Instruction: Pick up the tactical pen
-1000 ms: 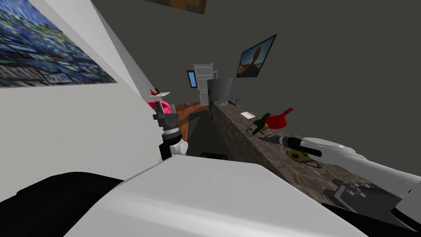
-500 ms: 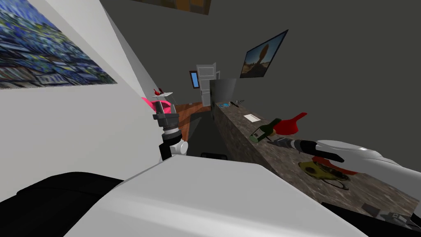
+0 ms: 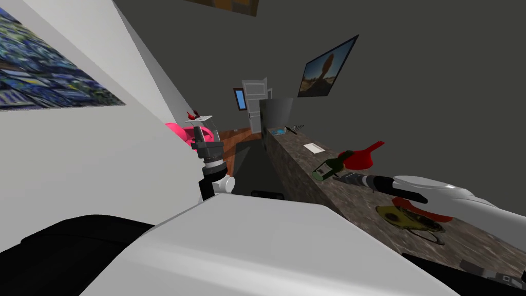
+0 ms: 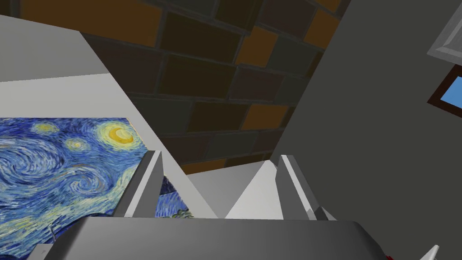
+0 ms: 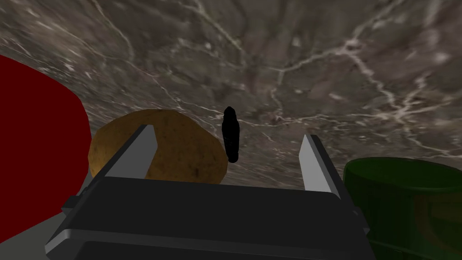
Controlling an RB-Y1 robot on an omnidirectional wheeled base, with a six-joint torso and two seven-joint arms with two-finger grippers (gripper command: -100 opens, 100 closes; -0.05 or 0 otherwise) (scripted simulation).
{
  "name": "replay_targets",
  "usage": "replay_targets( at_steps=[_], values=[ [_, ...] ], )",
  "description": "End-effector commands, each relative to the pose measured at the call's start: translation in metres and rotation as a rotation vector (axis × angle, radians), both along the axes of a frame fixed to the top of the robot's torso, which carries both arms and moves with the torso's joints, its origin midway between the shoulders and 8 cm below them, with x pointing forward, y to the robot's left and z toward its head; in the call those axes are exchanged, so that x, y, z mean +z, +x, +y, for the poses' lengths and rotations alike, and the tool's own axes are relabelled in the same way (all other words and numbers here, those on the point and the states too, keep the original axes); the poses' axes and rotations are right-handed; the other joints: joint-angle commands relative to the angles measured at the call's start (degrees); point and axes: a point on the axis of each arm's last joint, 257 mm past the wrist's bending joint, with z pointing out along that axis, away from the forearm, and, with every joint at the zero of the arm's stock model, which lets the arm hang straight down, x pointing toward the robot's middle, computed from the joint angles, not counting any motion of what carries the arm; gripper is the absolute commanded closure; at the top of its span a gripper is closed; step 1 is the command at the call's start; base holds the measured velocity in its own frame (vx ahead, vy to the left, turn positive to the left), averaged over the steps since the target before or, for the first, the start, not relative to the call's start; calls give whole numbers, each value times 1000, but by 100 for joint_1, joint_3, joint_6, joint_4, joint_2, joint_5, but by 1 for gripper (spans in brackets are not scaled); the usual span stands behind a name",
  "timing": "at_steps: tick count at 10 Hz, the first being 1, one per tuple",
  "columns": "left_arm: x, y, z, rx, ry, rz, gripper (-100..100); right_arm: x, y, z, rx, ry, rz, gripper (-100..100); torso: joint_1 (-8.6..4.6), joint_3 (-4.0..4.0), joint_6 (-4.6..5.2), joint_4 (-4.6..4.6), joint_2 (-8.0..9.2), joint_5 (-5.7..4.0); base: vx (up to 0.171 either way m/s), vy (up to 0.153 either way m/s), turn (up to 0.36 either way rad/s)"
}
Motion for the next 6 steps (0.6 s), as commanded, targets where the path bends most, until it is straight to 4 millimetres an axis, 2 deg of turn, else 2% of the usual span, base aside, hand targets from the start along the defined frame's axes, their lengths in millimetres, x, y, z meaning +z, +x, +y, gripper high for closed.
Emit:
replay_targets(
  at_steps=[1, 6],
  values=[
    [0, 0, 0, 0, 0, 0, 0, -3, -1, 8, 25, -2, -1, -100, 0, 0, 0, 0, 0, 0, 124, 10, -147],
    [0, 0, 0, 0, 0, 0, 0, -12, -4, 32, 93, -1, -3, -100, -2, -2, -6, -1, -3, -2, 114, 3, -134]
  ],
)
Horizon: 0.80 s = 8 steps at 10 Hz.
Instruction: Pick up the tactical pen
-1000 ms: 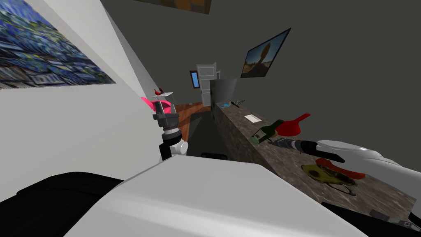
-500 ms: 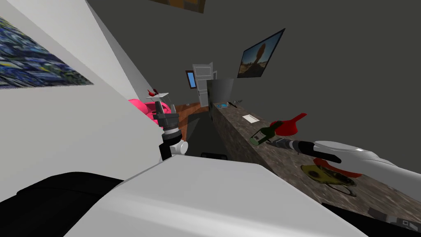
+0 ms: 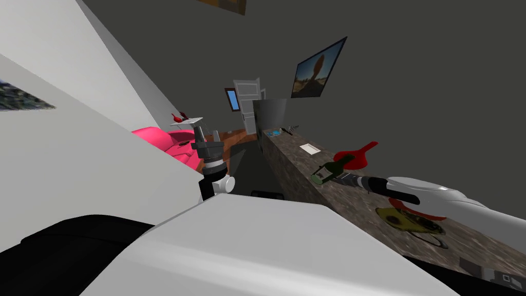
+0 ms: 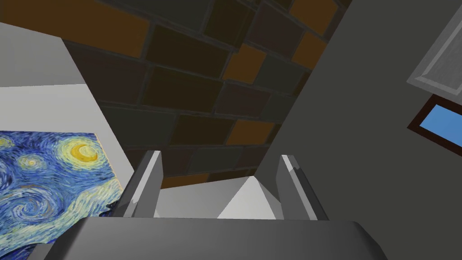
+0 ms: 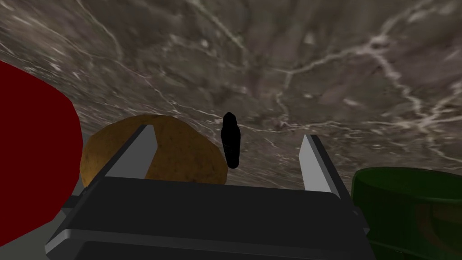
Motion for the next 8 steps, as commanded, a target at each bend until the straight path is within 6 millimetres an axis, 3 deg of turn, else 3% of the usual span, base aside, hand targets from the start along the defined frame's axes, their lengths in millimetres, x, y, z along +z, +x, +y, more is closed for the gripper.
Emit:
replay_targets(
  at_steps=[1, 2, 3, 7, 8],
  values=[
    [0, 0, 0, 0, 0, 0, 0, -3, -1, 9, 23, 0, -1, -100, 0, 0, 0, 0, 0, 0, 107, 1, -132],
    [0, 0, 0, 0, 0, 0, 0, -1, -1, 6, 15, 1, 0, -100, -1, 1, -1, 0, 3, -1, 42, 3, -25],
    [0, 0, 0, 0, 0, 0, 0, -1, -1, 7, 16, -1, 0, 100, -2, 10, -5, 4, 19, -1, 8, 1, 5],
    [0, 0, 0, 0, 0, 0, 0, -1, -1, 7, 17, 1, 1, 100, -5, 23, -5, 10, 39, -1, 0, 0, 0],
    [0, 0, 0, 0, 0, 0, 0, -1, -1, 7, 17, 1, 1, 0, -5, 23, -5, 10, 40, -1, 0, 0, 0]
  ],
)
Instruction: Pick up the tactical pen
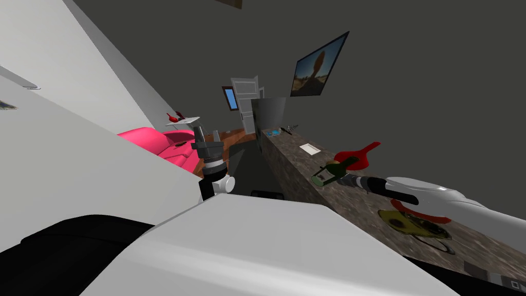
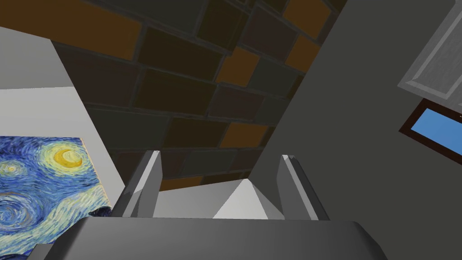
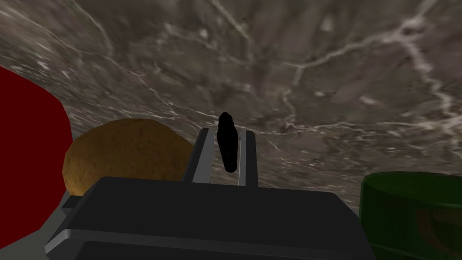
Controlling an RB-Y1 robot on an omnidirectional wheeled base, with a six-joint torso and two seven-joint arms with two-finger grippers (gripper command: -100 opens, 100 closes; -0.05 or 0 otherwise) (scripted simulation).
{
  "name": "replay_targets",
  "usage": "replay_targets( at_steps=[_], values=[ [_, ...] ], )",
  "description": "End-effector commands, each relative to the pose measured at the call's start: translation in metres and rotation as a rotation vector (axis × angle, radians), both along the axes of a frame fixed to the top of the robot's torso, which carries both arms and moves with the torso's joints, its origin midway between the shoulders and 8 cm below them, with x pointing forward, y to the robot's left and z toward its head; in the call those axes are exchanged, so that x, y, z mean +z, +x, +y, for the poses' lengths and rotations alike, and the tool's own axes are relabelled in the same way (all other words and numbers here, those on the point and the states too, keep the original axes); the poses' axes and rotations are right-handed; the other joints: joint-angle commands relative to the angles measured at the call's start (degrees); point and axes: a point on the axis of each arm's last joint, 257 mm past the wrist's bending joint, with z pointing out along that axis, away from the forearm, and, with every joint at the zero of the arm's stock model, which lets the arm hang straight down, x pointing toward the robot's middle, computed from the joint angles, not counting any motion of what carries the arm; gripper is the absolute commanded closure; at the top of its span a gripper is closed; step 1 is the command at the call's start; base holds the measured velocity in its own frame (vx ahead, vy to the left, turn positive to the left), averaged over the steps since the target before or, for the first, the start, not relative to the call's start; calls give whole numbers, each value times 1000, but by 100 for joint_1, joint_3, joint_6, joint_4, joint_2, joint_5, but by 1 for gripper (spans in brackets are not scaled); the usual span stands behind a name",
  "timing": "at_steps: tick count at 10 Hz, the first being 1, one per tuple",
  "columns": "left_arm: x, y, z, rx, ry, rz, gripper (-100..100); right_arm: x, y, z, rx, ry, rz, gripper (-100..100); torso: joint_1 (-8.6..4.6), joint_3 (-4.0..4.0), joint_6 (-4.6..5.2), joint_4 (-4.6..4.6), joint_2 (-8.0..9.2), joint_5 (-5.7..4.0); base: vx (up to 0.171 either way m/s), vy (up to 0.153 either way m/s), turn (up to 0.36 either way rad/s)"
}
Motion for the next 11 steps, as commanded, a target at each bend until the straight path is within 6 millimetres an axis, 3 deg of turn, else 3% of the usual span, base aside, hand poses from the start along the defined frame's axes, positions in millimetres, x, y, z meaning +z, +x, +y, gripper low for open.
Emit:
replay_targets(
  at_steps=[1, 10, 11],
  values=[
    [0, 0, 0, 0, 0, 0, 0, 2, 2, -9, -20, -2, -1, 100, 0, 0, 0, 0, 0, 0, -74, 0, 175],
    [0, 0, 0, 0, 0, 0, 0, 15, 7, -44, -121, -3, 1, 100, -9, 19, -2, 7, 33, -3, -110, -6, 132],
    [0, 0, 0, 0, 0, 0, 0, 15, 7, -44, -123, -1, 1, 0, -8, 12, 4, 4, 19, -3, -7, -1, -6]
  ],
)
